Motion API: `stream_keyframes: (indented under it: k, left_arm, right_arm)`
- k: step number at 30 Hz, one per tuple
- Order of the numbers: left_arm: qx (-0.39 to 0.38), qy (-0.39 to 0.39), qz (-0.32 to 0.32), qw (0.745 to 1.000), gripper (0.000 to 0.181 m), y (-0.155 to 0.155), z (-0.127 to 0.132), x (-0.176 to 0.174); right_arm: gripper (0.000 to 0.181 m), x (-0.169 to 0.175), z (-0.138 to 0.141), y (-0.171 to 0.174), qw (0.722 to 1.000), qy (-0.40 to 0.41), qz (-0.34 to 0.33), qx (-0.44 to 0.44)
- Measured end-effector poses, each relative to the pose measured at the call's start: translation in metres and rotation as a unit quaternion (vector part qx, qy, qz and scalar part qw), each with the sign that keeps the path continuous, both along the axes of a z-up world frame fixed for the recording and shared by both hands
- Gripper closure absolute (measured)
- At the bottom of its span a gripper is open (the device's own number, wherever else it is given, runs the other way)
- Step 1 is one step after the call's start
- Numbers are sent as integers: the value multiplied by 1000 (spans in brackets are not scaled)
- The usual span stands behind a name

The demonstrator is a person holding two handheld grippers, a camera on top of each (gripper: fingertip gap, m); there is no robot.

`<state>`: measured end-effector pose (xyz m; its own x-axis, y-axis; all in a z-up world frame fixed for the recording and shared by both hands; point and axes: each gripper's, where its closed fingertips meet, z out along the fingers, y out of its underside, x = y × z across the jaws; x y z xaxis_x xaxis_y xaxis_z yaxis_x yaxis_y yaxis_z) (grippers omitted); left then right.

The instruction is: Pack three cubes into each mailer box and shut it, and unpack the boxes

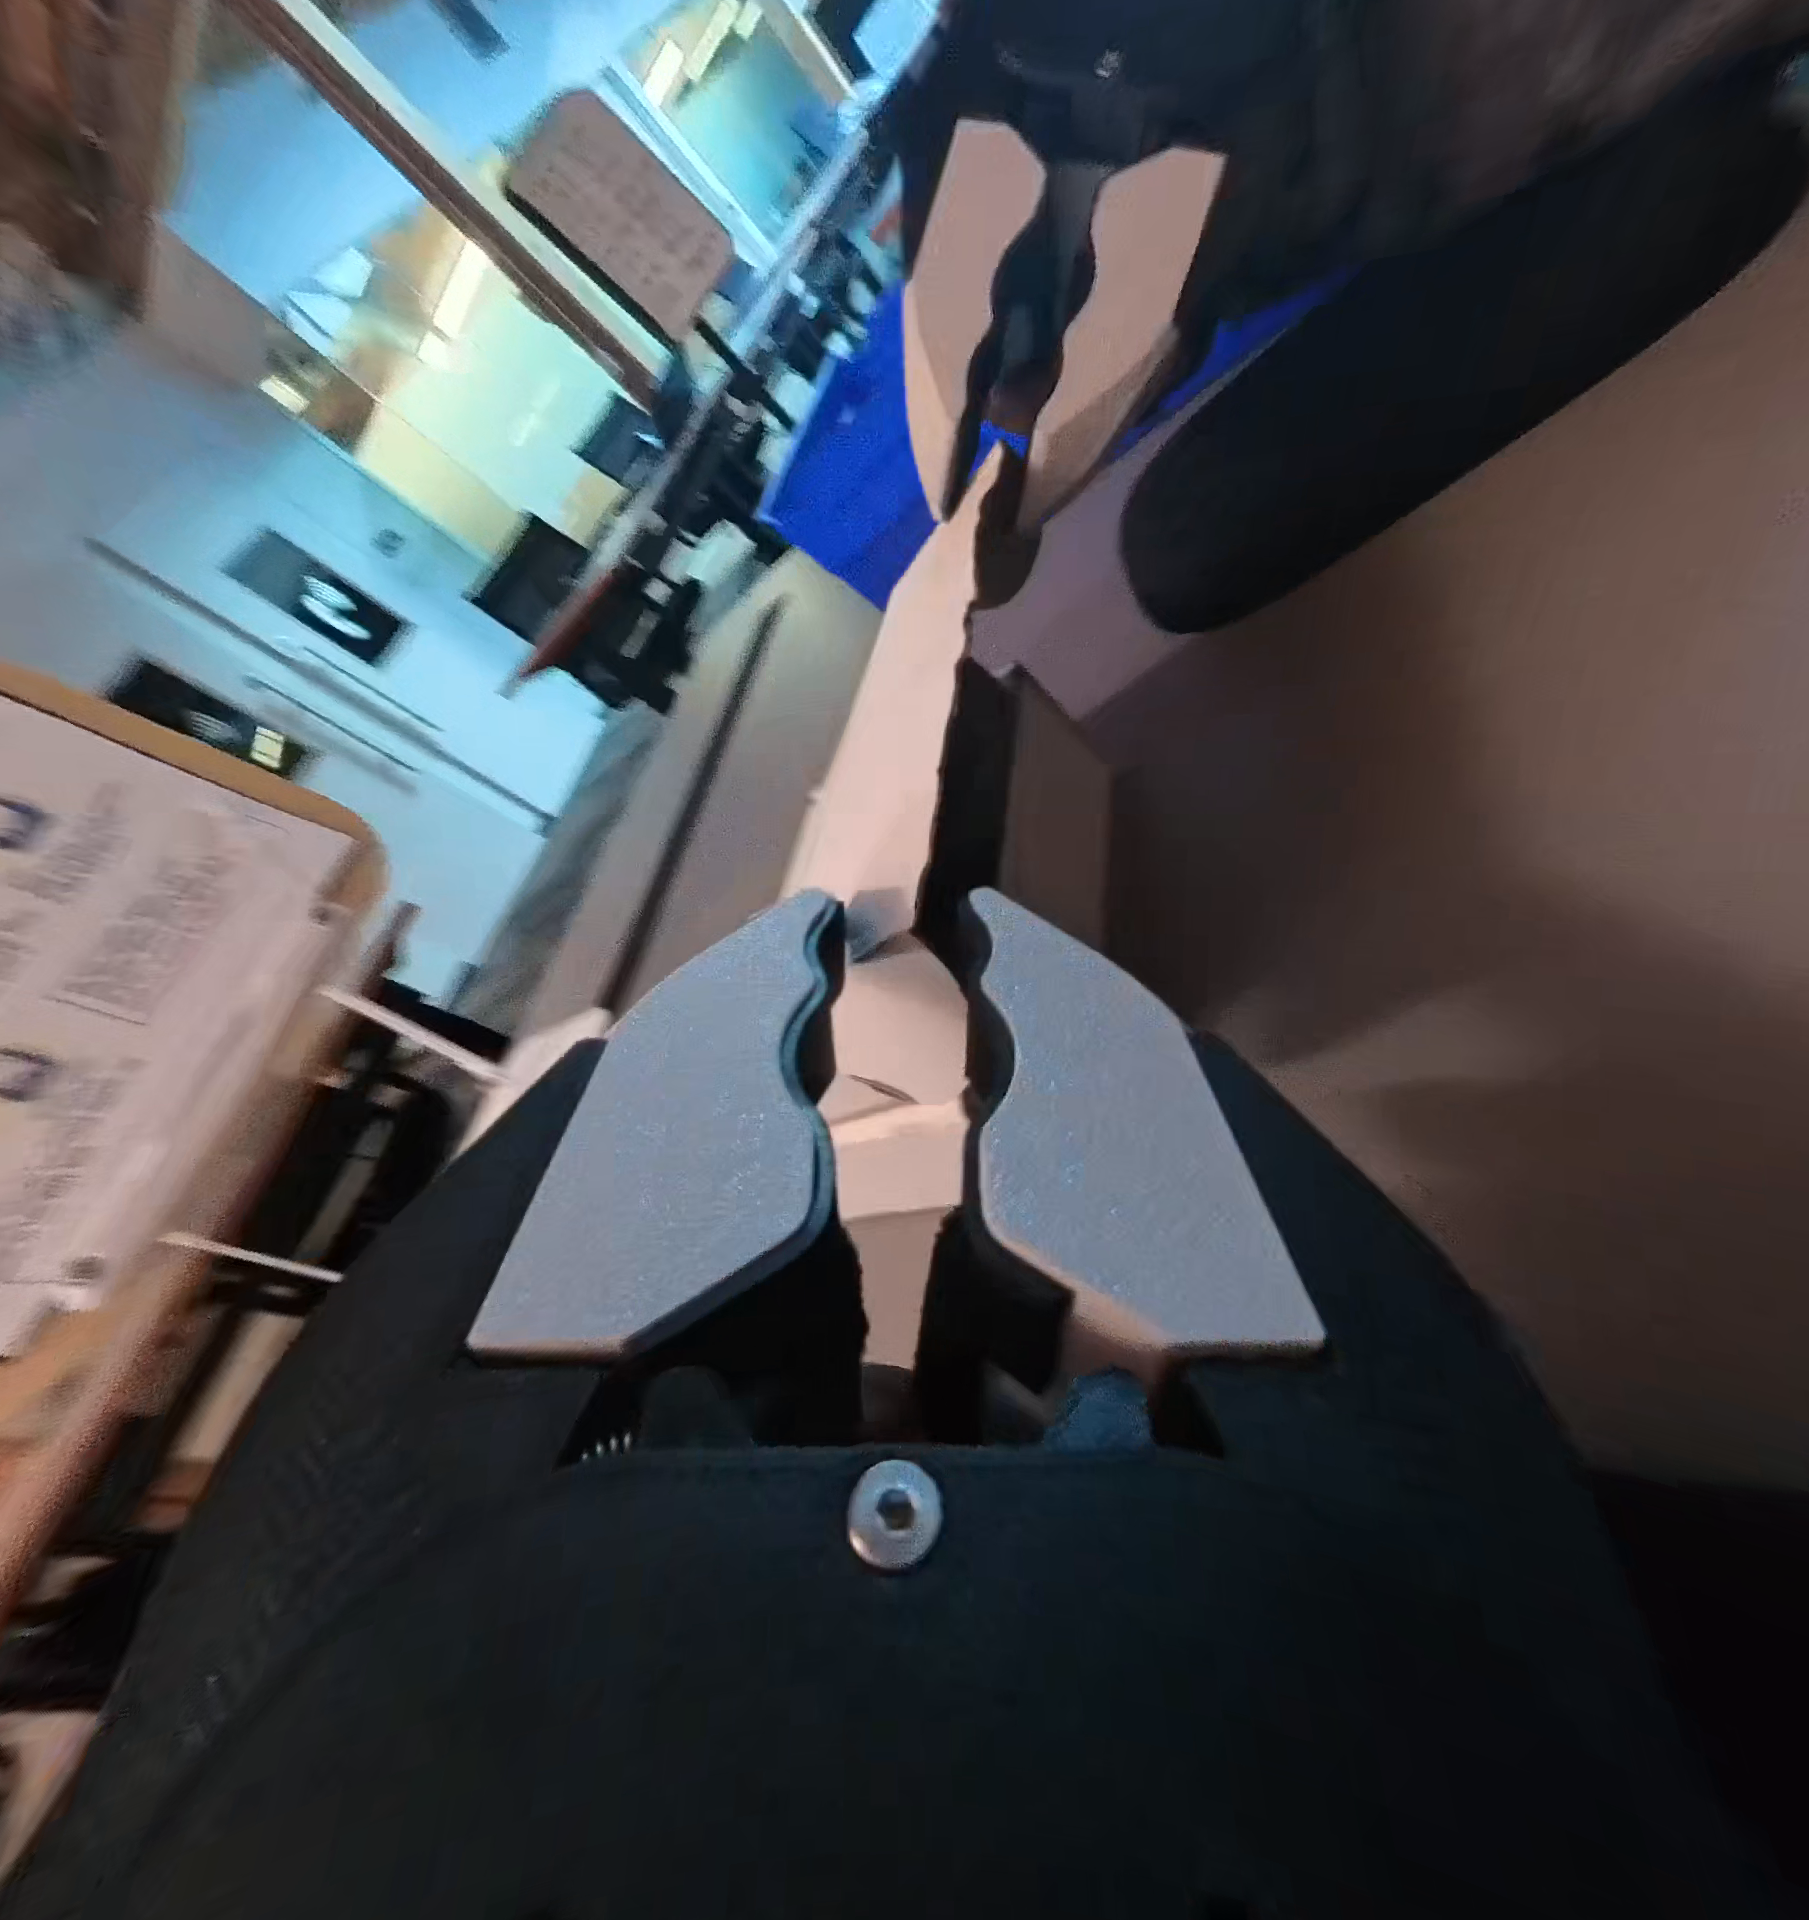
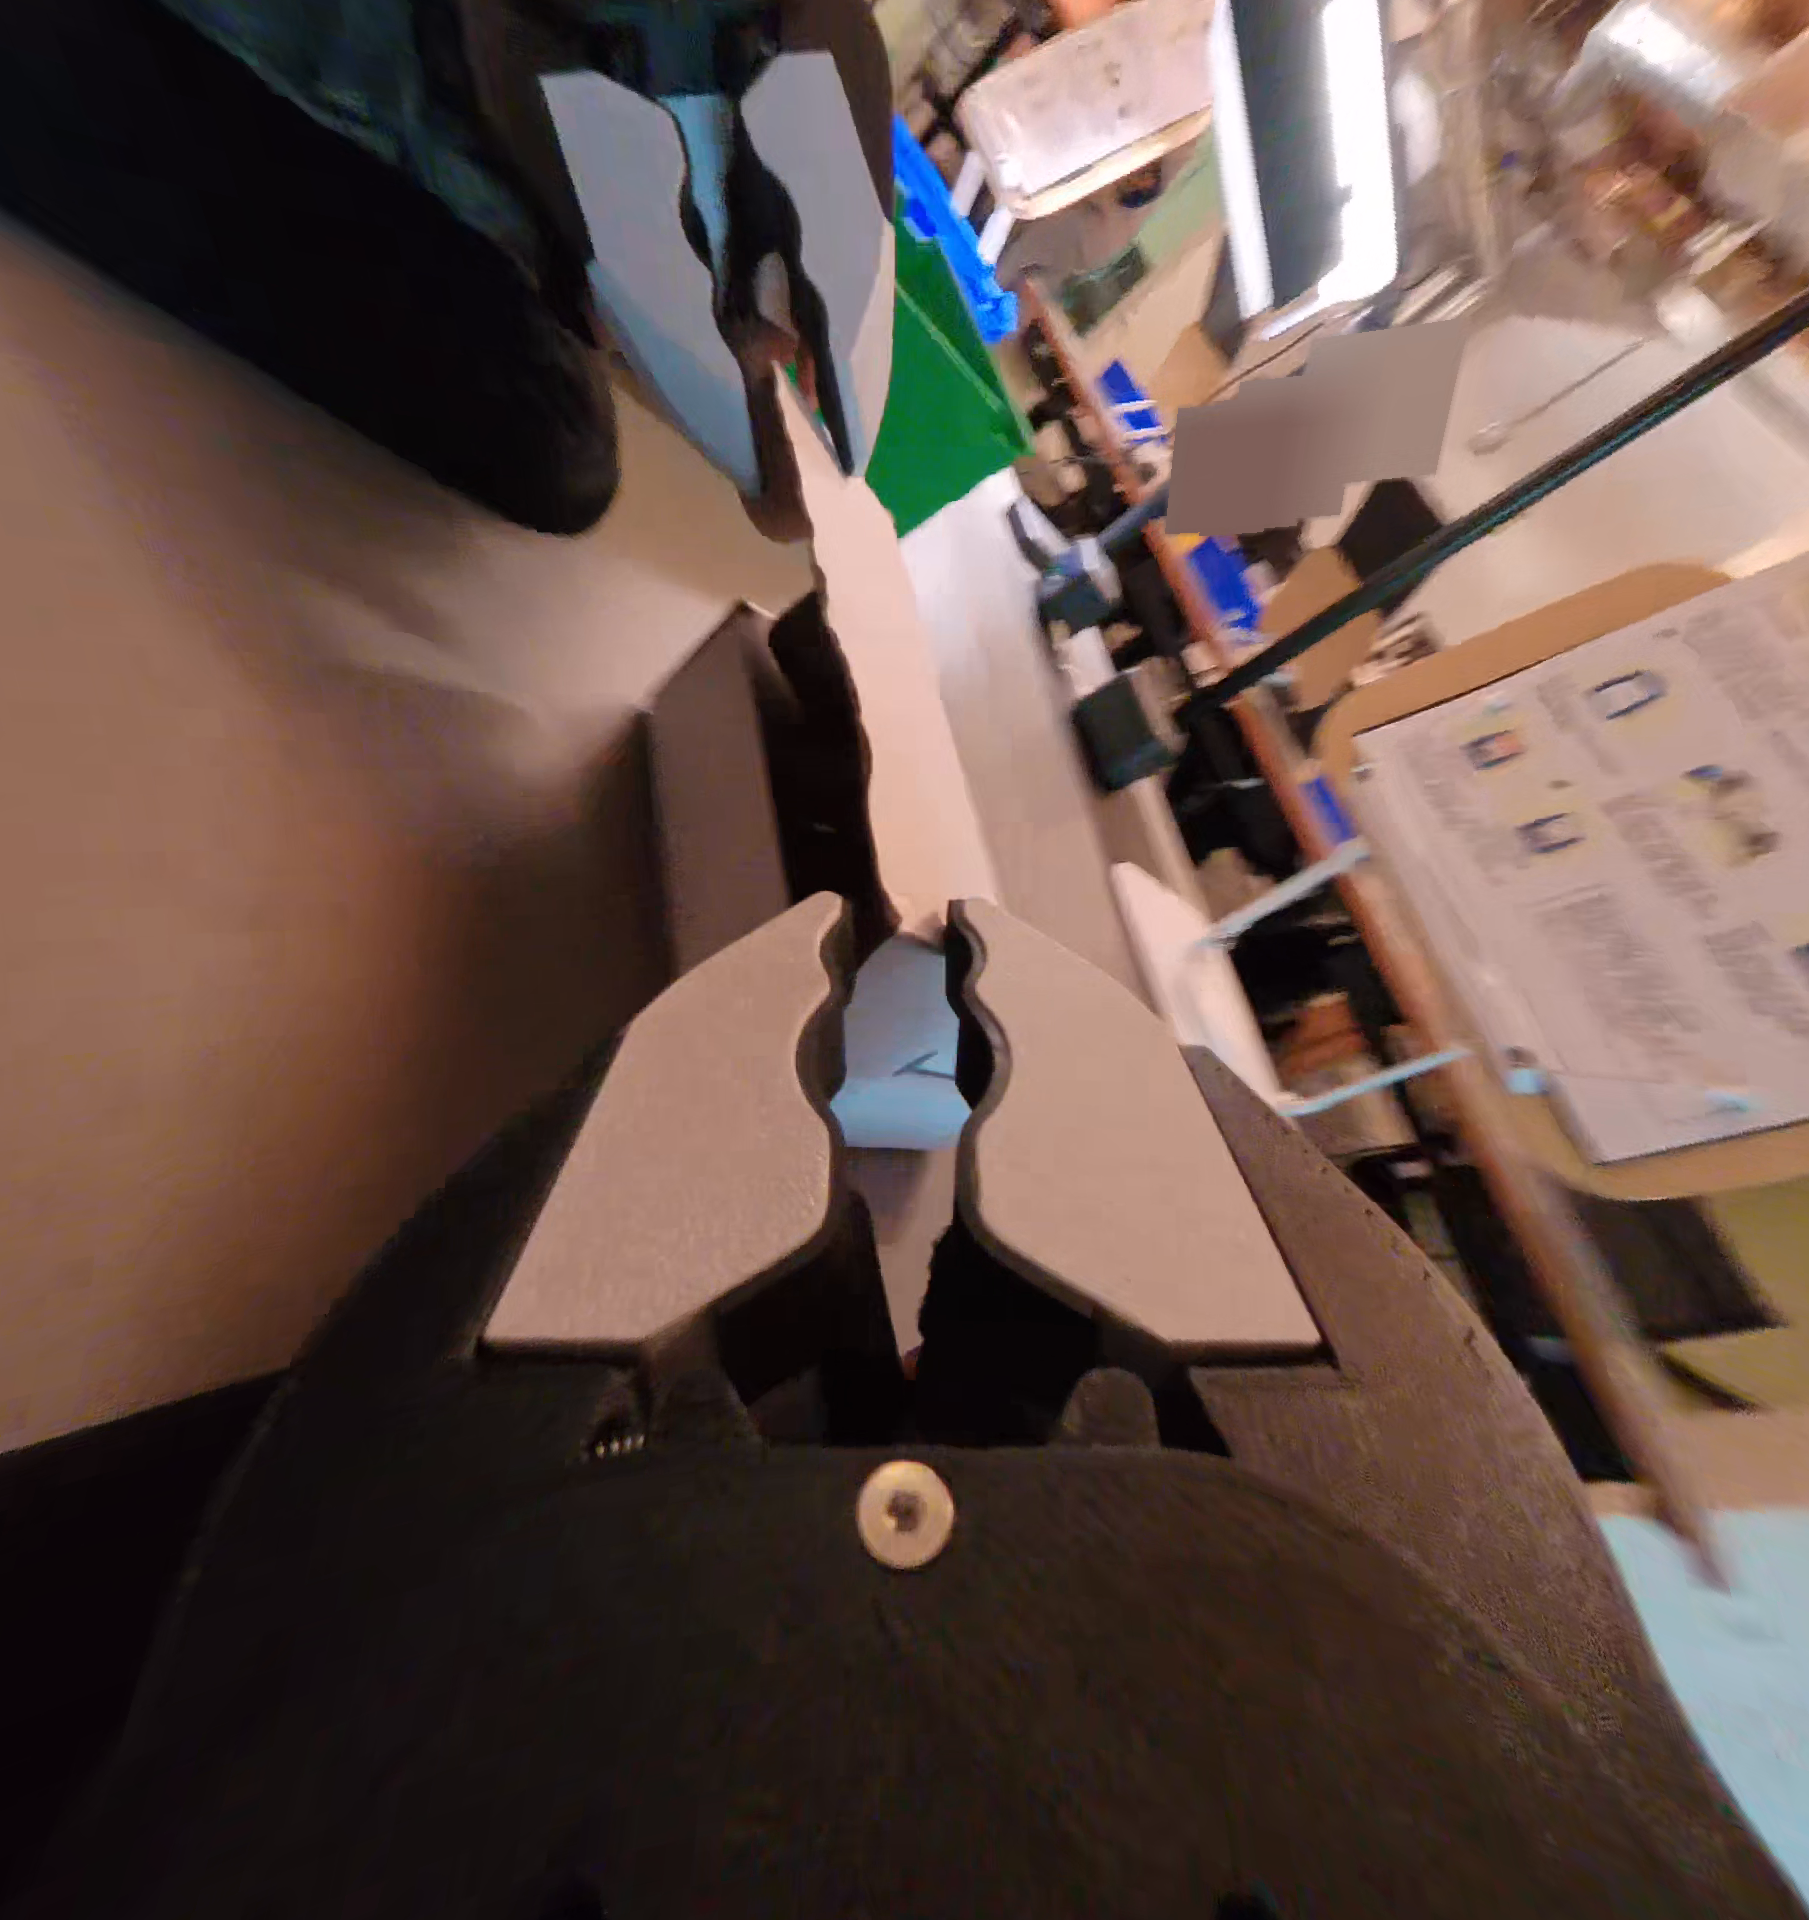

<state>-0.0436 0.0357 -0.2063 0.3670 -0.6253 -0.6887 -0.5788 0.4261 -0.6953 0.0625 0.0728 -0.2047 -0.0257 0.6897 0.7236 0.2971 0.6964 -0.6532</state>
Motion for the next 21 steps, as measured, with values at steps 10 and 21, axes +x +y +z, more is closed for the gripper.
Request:
stream_keyframes:
  k: [10,21]
  left_arm:
    - [-231,-38,27,972,163,5,-32,-1]
    - [-270,-25,55,961,84,9,-48,-20]
  right_arm:
    - [167,0,-27,3,961,-61,4,-270]
    - [90,8,-44,25,950,-76,-52,-300]
